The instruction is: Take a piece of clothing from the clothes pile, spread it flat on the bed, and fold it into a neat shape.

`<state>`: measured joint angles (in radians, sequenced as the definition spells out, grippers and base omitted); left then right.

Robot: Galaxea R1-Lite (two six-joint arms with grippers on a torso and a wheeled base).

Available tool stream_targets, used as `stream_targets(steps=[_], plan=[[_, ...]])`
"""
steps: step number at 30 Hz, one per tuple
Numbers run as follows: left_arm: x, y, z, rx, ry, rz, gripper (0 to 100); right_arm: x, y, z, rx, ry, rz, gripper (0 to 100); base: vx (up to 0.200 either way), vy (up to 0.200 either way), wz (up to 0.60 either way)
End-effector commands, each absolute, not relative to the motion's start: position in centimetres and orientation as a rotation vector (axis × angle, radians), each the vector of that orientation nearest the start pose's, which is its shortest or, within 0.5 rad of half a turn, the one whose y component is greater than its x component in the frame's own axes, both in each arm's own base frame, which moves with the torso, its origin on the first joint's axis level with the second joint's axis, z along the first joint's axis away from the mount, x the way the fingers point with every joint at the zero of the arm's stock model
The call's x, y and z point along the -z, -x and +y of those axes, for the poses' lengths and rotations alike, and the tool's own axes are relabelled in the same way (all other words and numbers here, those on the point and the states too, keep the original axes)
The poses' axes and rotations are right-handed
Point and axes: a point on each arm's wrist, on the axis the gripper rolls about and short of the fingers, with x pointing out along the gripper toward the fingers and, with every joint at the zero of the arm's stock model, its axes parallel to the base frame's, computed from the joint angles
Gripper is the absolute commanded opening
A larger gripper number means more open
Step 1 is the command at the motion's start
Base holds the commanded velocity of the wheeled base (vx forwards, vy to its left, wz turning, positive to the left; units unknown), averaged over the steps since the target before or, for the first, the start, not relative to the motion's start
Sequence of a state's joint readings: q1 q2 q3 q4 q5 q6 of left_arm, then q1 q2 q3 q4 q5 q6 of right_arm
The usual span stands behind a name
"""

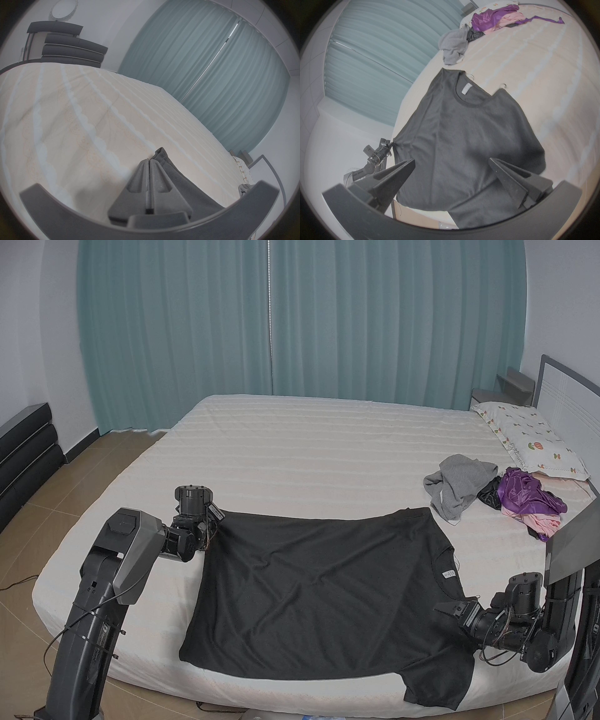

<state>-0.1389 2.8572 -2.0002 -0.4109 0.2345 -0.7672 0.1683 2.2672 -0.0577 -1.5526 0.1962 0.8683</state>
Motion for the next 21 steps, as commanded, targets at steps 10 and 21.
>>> stream_targets(steps=[10,21], plan=[[3.8,-54.8,-7.3,-0.276,0.693,0.334,0,2.7,-30.7,5.3,-0.085,-0.740,0.522,100,0.000,0.000,0.00],[3.9,-54.7,-7.4,-0.274,0.695,0.338,0,1.3,-42.7,4.5,-0.020,-0.714,0.475,100,0.000,0.000,0.00]])
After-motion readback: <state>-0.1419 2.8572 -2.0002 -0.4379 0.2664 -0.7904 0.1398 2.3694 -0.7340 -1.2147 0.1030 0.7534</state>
